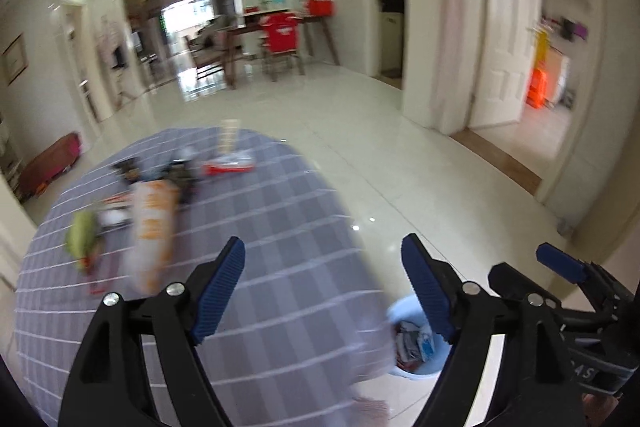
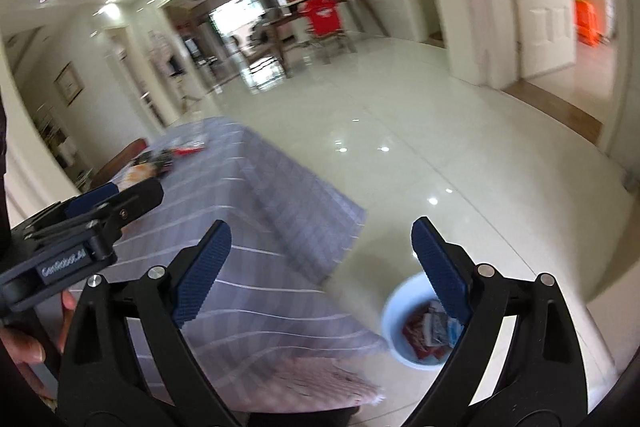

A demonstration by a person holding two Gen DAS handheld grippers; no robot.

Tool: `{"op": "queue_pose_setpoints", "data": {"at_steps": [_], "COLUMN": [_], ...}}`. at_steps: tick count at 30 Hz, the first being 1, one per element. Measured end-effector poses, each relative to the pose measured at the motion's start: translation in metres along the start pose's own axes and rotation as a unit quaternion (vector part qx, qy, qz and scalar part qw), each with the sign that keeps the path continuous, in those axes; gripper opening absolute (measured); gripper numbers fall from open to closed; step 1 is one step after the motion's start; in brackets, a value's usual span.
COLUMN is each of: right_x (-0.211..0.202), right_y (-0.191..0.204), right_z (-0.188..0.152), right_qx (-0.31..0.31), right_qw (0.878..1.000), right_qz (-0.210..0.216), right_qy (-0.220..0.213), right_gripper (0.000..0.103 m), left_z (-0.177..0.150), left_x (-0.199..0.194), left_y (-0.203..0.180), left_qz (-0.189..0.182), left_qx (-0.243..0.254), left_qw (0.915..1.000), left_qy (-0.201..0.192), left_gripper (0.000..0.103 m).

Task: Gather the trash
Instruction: 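Move both tools back over the table toward the white plastic bag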

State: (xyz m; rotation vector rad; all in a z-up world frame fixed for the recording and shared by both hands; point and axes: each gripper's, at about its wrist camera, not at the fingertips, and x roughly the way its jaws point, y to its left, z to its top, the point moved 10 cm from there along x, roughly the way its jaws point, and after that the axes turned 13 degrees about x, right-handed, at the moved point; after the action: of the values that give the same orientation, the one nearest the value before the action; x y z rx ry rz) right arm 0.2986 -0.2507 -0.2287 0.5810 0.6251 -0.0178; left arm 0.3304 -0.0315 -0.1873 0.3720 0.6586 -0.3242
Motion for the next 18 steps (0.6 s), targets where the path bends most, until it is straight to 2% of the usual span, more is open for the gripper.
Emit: {"op": "queue_pose_setpoints", "data": {"at_steps": [4,8,12,16,17,18], "right_x": [0.025,0.057,0.083,0.103,0.104,0.107], "right_y": [0.056,0.099,0.122,0.135,0.135,0.136], "right_z": [-0.005,-0.01,-0.007,-0.011,-0.012,-0.013], "right_qx": [-0.035,-0.054,-0.066,-0.068,-0.069,-0.069], "right_qw": [0.999,0.997,0.995,0.994,0.994,0.994], "right_qz": [0.02,0.033,0.032,0.03,0.029,0.027], "right_qy": [0.018,0.045,0.062,0.078,0.08,0.083], "right_gripper": [0.09,0.09,0.09,0.09,0.09,0.09], "left_z": [-0.009,-0.022,-0.031,-0.035,-0.037,-0.04], "left_x": [0.0,0.017,0.045,0.069,0.074,0.079], "left_y": [0.065,0.112,0.141,0.147,0.148,0.147], "left_qz": [0.028,0.032,0.016,0.005,0.0,-0.009], "left_qx": [-0.041,-0.077,-0.102,-0.108,-0.107,-0.105], "left_qw": [0.9987,0.9959,0.9929,0.9912,0.991,0.9908], "left_qy": [0.013,0.035,0.058,0.077,0.08,0.085], "left_gripper": [0.08,0.08,0.08,0.08,0.075,0.063]}}
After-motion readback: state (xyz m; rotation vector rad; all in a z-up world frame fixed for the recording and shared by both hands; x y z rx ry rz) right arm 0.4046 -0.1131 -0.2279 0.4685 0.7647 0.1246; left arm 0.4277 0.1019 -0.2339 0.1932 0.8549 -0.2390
